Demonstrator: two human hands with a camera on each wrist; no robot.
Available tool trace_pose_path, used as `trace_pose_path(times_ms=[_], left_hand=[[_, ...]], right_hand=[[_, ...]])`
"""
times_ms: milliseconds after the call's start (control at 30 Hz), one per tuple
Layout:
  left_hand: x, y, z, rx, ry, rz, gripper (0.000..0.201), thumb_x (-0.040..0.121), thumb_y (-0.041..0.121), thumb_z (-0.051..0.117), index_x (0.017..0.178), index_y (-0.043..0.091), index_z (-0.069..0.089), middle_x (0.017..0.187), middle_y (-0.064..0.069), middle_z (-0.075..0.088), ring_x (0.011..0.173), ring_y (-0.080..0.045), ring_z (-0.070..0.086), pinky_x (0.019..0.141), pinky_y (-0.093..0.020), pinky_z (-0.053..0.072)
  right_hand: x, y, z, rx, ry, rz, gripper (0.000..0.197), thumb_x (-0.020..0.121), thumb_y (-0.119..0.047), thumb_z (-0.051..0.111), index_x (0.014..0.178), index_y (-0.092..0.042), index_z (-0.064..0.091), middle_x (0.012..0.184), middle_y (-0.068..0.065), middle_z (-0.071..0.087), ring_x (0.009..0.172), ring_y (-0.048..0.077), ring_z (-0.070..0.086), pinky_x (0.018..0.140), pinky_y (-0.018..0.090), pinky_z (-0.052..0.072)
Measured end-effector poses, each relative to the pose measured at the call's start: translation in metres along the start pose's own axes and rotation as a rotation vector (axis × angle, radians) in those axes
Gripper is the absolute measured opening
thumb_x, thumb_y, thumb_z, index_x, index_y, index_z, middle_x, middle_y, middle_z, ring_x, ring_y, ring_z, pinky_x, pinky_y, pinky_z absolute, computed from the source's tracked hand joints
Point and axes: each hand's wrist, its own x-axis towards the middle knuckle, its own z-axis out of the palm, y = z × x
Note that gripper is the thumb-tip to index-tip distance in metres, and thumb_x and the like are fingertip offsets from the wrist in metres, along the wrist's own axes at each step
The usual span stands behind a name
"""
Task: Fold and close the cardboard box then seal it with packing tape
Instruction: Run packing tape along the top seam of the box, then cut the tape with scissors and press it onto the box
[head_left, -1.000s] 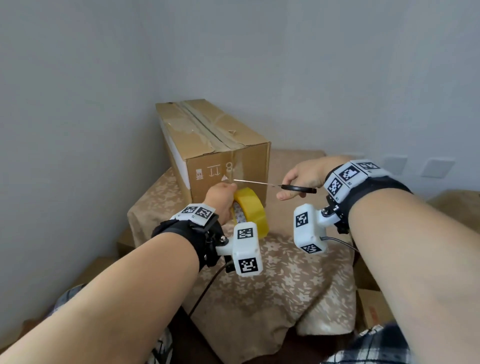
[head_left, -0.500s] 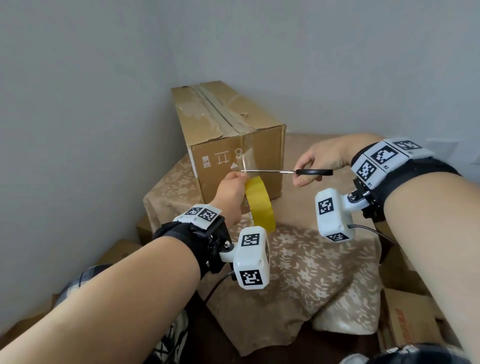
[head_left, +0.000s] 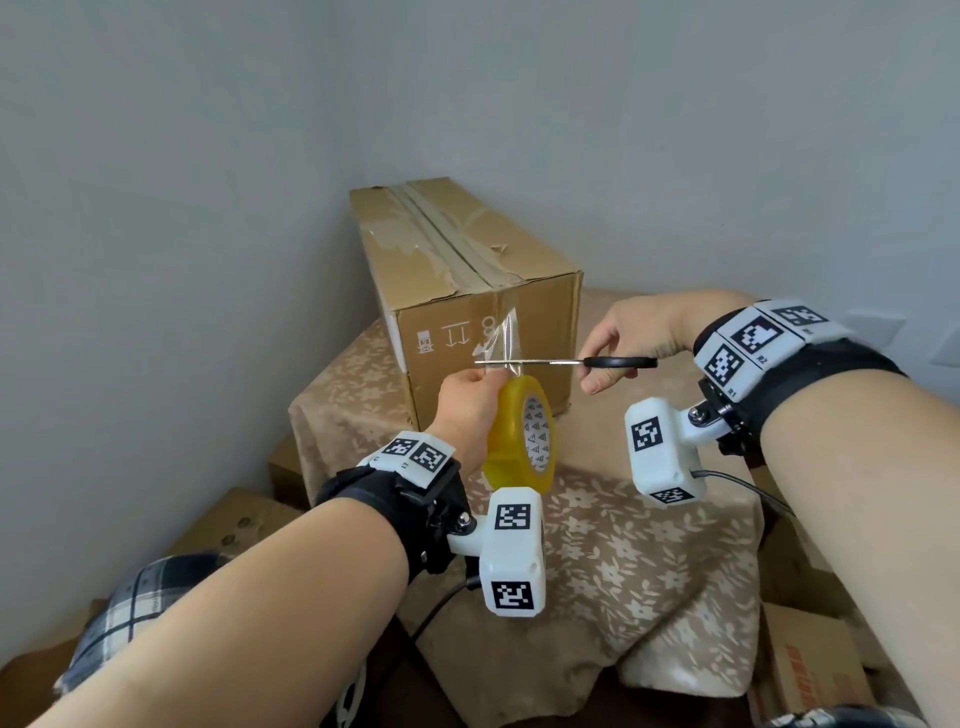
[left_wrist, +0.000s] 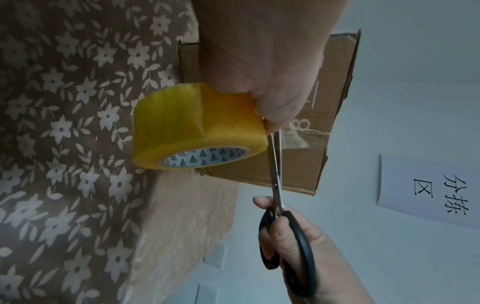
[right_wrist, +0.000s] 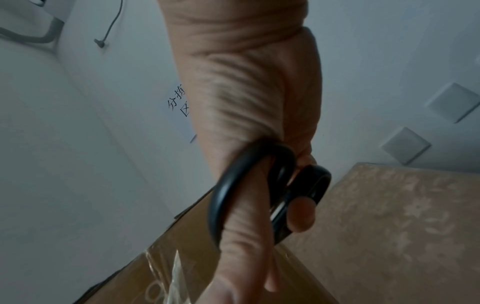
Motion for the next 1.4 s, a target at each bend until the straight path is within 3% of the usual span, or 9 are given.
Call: trace_pose_path(times_ms=[333,467,600,767,933,1067,1167,1300,1400], left_hand=[[0.006,-0.019,0.008,0.068,0.037,-0.009,0.026,0.094,0.017,0.053,0.069,0.015,0.05,0.073,-0.009,0.05,0.071,-0.023,0.048,0.066,-0.033,0.046],[0.003,-0.034,0.01,0.184,-0.04,0.015,0.008,0.093,0.02,0.053,0.09,0.013,0.055,0.075,-0.005,0.053,0.068,-0.02,0.049,0.063,-0.031,0.046],[-0.002,-0.028,0.021,0.322,-0.152,0.142,0.006,0.091,0.019,0.055,0.09,0.014,0.052,0.08,0.001,0.055,0.07,-0.015,0.05,0.064,-0.025,0.046],[-0.006,-0.007,0.05,0.465,-0.325,0.346,0.011,0.088,0.014,0.055,0.099,0.013,0.054,0.093,-0.001,0.052,0.084,-0.017,0.049,0.066,-0.023,0.041],[0.017,0.01,0.099,0.906,-0.646,0.749,0.025,0.089,0.015,0.06,0.112,0.009,0.052,0.115,-0.004,0.041,0.098,-0.016,0.044,0.084,-0.02,0.034],[0.05,-0.008,0.129,1.168,-0.72,0.876,0.024,0.089,0.011,0.056,0.112,0.01,0.05,0.126,-0.007,0.036,0.091,-0.025,0.049,0.084,-0.033,0.041],[0.068,-0.022,0.141,1.194,-0.709,0.965,0.023,0.089,0.012,0.056,0.112,0.01,0.053,0.128,-0.007,0.037,0.094,-0.022,0.046,0.08,-0.024,0.033],[0.082,-0.022,0.15,1.098,-0.702,0.928,0.027,0.087,0.011,0.059,0.113,0.01,0.054,0.128,-0.009,0.036,0.105,-0.024,0.047,0.087,-0.024,0.034],[0.088,-0.017,0.15,1.016,-0.707,0.86,0.03,0.084,0.01,0.063,0.113,0.011,0.055,0.116,-0.004,0.034,0.107,-0.023,0.046,0.097,-0.028,0.037]], right_hand=[[-0.004,0.005,0.001,-0.017,0.083,0.014,0.045,0.051,-0.058,0.078,0.08,-0.024,0.072,0.058,0.002,0.06,0.052,0.01,0.049,0.058,0.022,0.039],[-0.018,0.023,0.008,-0.034,0.026,0.104,0.048,0.064,-0.053,0.078,0.099,-0.023,0.063,0.093,0.002,0.069,0.082,0.015,0.059,0.081,0.029,0.045],[-0.044,0.062,0.021,0.006,-0.012,0.265,0.074,0.049,-0.073,0.076,0.105,-0.027,0.062,0.105,-0.001,0.067,0.101,0.017,0.06,0.093,0.033,0.044],[-0.042,0.107,0.061,0.187,0.306,0.494,0.046,0.072,-0.048,0.078,0.066,-0.007,0.059,0.046,-0.003,0.061,0.044,0.009,0.057,0.051,0.02,0.046],[-0.027,0.111,0.108,0.044,0.565,0.731,0.041,0.09,-0.026,0.06,0.126,-0.007,0.052,0.098,0.017,0.064,0.081,0.029,0.06,0.067,0.033,0.049],[-0.01,0.122,0.119,0.177,0.63,0.752,0.033,0.09,-0.024,0.058,0.114,-0.001,0.056,0.09,0.015,0.062,0.088,0.035,0.06,0.064,0.03,0.041],[-0.002,0.121,0.11,0.239,0.582,0.688,0.01,0.088,-0.02,0.056,0.087,-0.011,0.051,0.073,0.01,0.06,0.064,0.03,0.064,0.047,0.026,0.043],[-0.005,0.12,0.104,0.254,0.591,0.651,0.028,0.084,-0.02,0.055,0.061,-0.022,0.038,0.081,0.014,0.058,0.068,0.035,0.066,0.062,0.038,0.057],[-0.008,0.119,0.105,0.238,0.637,0.622,0.035,0.085,-0.019,0.056,0.057,-0.021,0.035,0.067,0.006,0.05,0.062,0.032,0.062,0.047,0.024,0.047]])
